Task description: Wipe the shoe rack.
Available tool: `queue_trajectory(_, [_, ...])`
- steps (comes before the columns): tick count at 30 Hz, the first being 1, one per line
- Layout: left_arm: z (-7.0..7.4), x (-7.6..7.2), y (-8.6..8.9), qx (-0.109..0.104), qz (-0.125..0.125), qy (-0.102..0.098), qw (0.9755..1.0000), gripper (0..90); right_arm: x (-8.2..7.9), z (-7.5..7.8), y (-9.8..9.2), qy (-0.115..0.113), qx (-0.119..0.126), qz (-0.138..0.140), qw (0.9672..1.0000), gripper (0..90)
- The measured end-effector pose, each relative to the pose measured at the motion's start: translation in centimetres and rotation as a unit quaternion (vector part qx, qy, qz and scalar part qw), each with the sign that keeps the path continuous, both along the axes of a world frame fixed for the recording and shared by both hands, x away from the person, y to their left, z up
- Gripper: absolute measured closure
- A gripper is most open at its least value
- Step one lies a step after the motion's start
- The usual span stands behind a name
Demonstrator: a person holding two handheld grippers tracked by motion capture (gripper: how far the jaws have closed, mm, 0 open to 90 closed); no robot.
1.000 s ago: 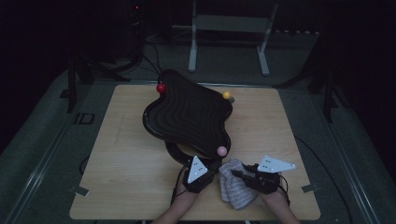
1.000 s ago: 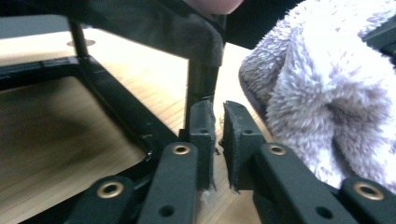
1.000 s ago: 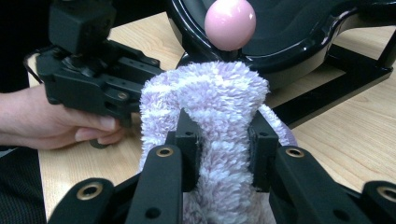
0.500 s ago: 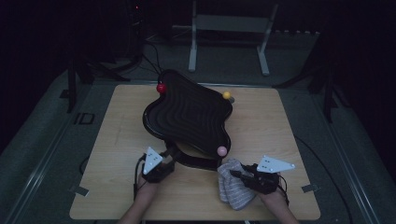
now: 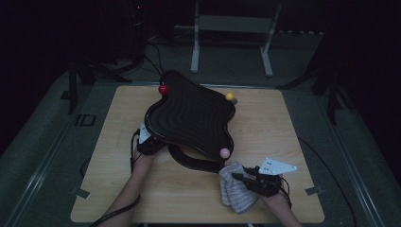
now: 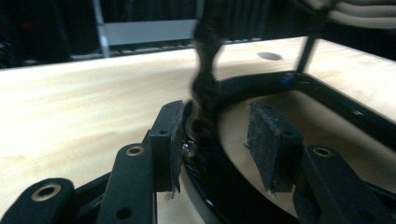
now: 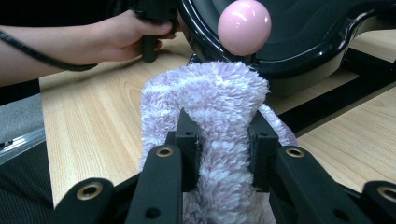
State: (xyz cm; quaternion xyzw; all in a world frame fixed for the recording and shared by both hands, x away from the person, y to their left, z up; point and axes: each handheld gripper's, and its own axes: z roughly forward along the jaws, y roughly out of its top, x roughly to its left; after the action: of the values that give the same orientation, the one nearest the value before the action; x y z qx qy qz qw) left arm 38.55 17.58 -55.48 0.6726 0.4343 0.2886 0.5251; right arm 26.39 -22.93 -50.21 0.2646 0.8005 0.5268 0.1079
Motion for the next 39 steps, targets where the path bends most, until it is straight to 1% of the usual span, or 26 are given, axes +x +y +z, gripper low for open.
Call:
queue_trajectory(2, [0.1,0.8,-0.2,0.0,0.007,-0.007,1.0,56.0,0.0,0.0,0.0,0.0,0.001,-0.001,1.0,71.9])
queue_trajectory(4, [0.4,1.7,-0.3,-0.014,-0.004,-0.014,0.9998,55.0,0.0,0.0,-0.1,-0.001,0.003,0.0,1.0,71.9])
queue_trajectory(5, [0.5,2.1,-0.4,-0.017,0.0,-0.021,0.9996,54.8,0.0,0.0,-0.1,0.0,0.003,0.001,1.0,71.9])
queue_trajectory(7, [0.6,2.6,-0.3,-0.036,-0.002,-0.024,0.9991,56.0,0.0,0.0,-0.1,0.002,0.007,0.001,1.0,71.9])
queue_trajectory(8, [0.7,2.9,-0.3,-0.036,0.002,-0.024,0.9991,58.6,0.0,0.1,-0.1,0.003,0.01,0.002,0.9999,71.9])
queue_trajectory(11, [0.9,3.4,-0.7,-0.024,-0.009,-0.031,0.9992,62.2,-0.1,0.3,-0.2,-0.001,0.012,0.003,0.9999,71.9])
queue_trajectory(12, [0.9,3.4,-0.8,-0.025,-0.015,-0.035,0.999,67.1,-0.1,0.4,-0.3,-0.002,0.014,0.002,0.9999,71.9])
queue_trajectory(14, [1.1,3.4,-1.1,-0.008,-0.014,-0.042,0.999,73.4,-0.2,0.6,-0.4,-0.003,0.015,0.002,0.9999,71.9])
queue_trajectory(15, [1.1,3.4,-1.1,-0.017,-0.015,-0.037,0.9991,73.8,-0.3,0.9,-0.5,-0.003,0.018,0.002,0.9998,71.9])
queue_trajectory(16, [1.0,3.4,-1.0,-0.027,-0.015,-0.036,0.9989,73.9,-0.4,1.2,-0.5,-0.007,0.02,0.001,0.9998,71.9])
queue_trajectory(17, [1.0,3.2,-1.0,-0.023,-0.014,-0.04,0.9988,74.0,-0.5,1.9,-0.6,-0.017,0.021,-0.004,0.9996,71.9])
queue_trajectory(19, [1.0,3.0,-0.8,-0.027,-0.021,-0.034,0.9988,74.1,-0.5,2.9,-0.9,-0.029,0.036,-0.007,0.9989,71.9])
queue_trajectory(20, [1.1,2.9,-0.7,-0.022,-0.024,-0.034,0.9989,74.1,-0.5,3.6,-1.0,-0.04,0.04,-0.009,0.9983,71.9])
queue_trajectory(21, [1.1,2.6,-0.7,-0.016,-0.022,-0.035,0.999,74.1,-0.4,4.3,-1.1,-0.053,0.041,-0.018,0.9976,71.9])
queue_trajectory(23, [1.1,2.1,-0.6,-0.019,-0.026,-0.033,0.9989,74.1,0.1,5.6,-1.3,-0.063,0.051,-0.031,0.9962,71.8])
queue_trajectory(24, [1.1,1.9,-0.5,-0.019,-0.026,-0.034,0.9989,74.1,0.4,6.2,-1.3,-0.065,0.061,-0.04,0.9952,71.7])
queue_trajectory(25, [1.1,1.7,-0.5,-0.02,-0.027,-0.033,0.9989,74.1,0.6,6.5,-1.1,-0.06,0.066,-0.043,0.9951,71.4])
queue_trajectory(26, [1.1,1.5,-0.4,-0.019,-0.029,-0.034,0.9988,74.0,0.8,6.6,-0.7,-0.055,0.066,-0.045,0.9953,70.1])
queue_trajectory(27, [1.1,1.4,-0.3,-0.023,-0.03,-0.032,0.9988,74.0,1.1,6.5,0.0,-0.051,0.056,-0.054,0.9957,67.0])
queue_trajectory(29, [1.1,1.2,-0.3,-0.027,-0.033,-0.03,0.9986,74.1,1.6,6.0,1.0,-0.041,0.042,-0.061,0.9964,60.7])
queue_trajectory(30, [1.1,1.1,-0.2,-0.03,-0.036,-0.029,0.9985,74.1,1.9,5.5,1.7,-0.036,0.03,-0.072,0.9963,59.4])
queue_trajectory(32, [1.1,0.7,0.0,-0.03,-0.043,-0.029,0.9982,74.1,2.3,4.8,2.4,-0.028,0.014,-0.083,0.996,56.3])
queue_trajectory(34, [1.2,0.2,0.3,-0.031,-0.05,-0.023,0.998,74.1,2.6,4.5,2.4,-0.02,0.026,-0.084,0.996,59.8])
queue_trajectory(35, [1.2,0.0,0.5,-0.026,-0.054,-0.026,0.9979,74.2,2.6,4.6,2.3,-0.02,0.024,-0.083,0.9961,60.4])
queue_trajectory(37, [1.1,-0.7,0.7,-0.027,-0.061,-0.029,0.9974,74.2,2.7,4.8,2.1,-0.024,0.01,-0.082,0.9963,60.9])
queue_trajectory(39, [1.1,-1.4,1.0,-0.031,-0.069,-0.03,0.9967,74.2,2.9,4.8,1.9,-0.022,0.008,-0.083,0.9963,61.0])
